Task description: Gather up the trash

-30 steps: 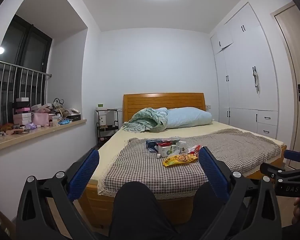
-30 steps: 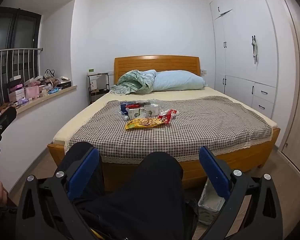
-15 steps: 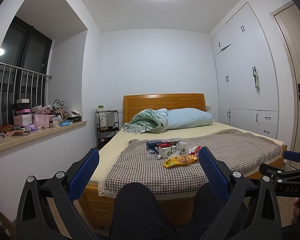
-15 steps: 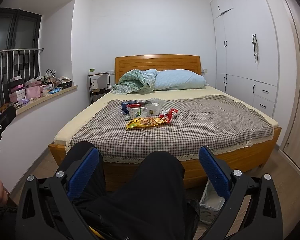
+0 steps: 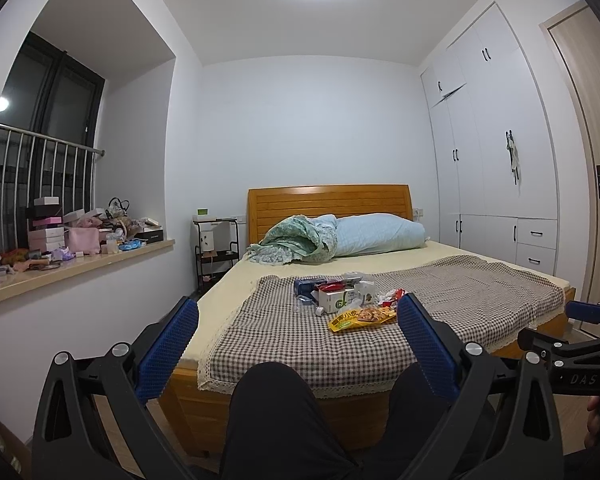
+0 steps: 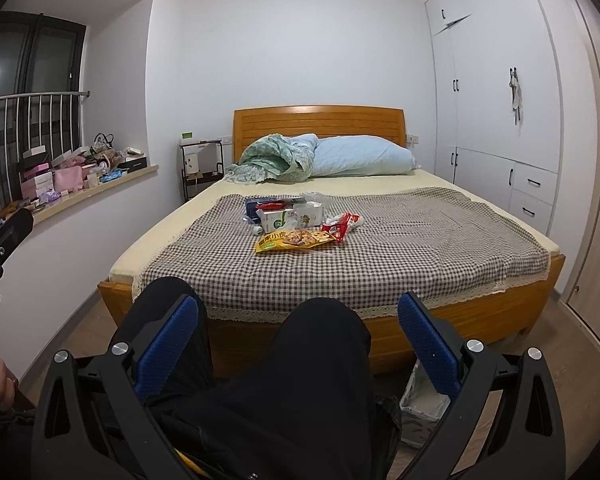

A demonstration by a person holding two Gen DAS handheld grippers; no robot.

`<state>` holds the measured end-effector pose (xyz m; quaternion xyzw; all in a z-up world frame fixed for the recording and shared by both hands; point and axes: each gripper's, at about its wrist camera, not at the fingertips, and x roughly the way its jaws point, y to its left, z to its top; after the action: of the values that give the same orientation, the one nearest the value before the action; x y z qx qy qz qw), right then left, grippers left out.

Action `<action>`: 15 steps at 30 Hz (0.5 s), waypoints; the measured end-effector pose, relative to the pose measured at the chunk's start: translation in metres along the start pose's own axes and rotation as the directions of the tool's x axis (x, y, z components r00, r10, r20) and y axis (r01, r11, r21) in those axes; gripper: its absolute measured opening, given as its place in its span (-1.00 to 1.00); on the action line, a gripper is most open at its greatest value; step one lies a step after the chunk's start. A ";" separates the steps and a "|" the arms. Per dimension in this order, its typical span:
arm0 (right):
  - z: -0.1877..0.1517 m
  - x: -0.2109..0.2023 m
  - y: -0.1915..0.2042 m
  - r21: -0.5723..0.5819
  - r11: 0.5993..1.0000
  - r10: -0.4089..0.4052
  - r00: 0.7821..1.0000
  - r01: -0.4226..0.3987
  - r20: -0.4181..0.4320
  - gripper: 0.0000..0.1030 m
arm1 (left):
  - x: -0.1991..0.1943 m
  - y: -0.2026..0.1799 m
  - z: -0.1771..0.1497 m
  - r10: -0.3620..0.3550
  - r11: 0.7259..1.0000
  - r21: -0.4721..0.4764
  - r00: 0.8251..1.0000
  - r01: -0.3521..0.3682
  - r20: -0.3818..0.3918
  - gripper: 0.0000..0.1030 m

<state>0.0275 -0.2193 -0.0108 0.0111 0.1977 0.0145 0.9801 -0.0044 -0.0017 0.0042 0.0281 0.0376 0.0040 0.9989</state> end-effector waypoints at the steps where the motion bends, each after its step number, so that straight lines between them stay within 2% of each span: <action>1: 0.000 0.000 0.000 0.000 1.000 0.000 1.000 0.000 -0.001 0.86 | 0.000 0.000 0.000 0.000 1.000 0.000 1.000 0.000 -0.002 0.86; 15: -0.002 0.001 0.000 0.000 1.000 0.004 1.000 -0.004 -0.009 0.86 | 0.006 0.000 -0.004 -0.002 1.000 -0.003 1.000 0.002 -0.013 0.86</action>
<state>0.0277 -0.2190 -0.0127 0.0116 0.2022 0.0164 0.9791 0.0013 -0.0011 -0.0003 0.0263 0.0441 0.0033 0.9987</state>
